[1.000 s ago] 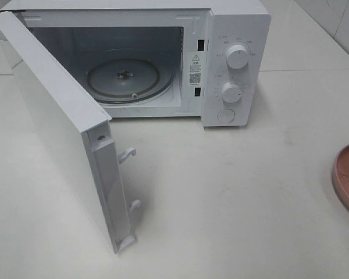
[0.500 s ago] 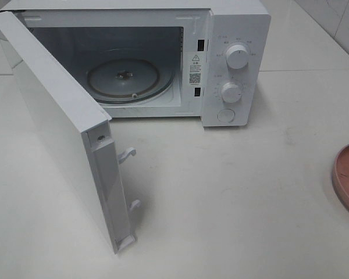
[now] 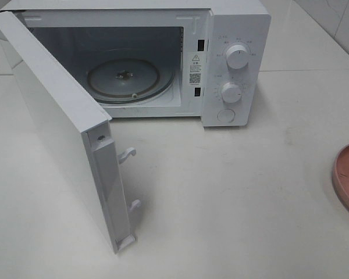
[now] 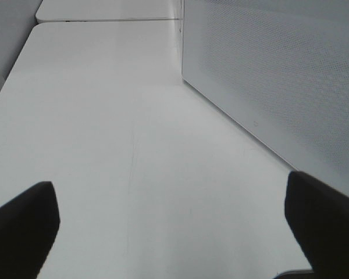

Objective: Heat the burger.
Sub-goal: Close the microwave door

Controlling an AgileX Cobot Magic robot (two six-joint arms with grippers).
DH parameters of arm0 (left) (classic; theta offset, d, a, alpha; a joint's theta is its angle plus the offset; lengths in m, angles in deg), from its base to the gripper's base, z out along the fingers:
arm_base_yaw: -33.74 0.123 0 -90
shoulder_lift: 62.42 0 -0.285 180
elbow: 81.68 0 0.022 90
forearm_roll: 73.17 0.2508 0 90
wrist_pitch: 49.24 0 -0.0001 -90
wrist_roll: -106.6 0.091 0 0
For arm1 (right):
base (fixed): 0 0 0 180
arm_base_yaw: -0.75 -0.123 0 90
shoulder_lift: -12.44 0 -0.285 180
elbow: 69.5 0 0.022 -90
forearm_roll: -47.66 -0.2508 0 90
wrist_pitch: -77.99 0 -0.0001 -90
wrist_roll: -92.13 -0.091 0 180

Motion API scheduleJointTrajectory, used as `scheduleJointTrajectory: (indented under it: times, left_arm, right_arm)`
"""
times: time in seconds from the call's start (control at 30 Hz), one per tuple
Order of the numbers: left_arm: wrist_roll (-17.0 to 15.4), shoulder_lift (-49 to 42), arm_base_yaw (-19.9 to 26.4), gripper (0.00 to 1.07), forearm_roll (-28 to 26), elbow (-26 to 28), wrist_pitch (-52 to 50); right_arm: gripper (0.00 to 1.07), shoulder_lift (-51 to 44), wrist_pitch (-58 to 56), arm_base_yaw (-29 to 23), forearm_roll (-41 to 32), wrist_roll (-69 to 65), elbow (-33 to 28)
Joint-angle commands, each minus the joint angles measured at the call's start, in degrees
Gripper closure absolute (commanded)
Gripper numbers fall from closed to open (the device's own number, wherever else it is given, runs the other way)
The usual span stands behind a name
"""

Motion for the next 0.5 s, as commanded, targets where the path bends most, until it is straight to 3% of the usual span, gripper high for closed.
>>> scheduleJointTrajectory:
  times: [0.03,0.5]
  left_arm:
    - [-0.06,-0.80,0.17,0.09,-0.17,0.06,-0.74]
    - [-0.06,-0.17,0.17,0.09,-0.23,0.06,-0.74]
  right_arm:
    - [0.31,-3.27,0.57,1.55,0.11,1.03,0.00]
    - [0.31,-5.27,0.57,2.52,0.00,0.97,0.00]
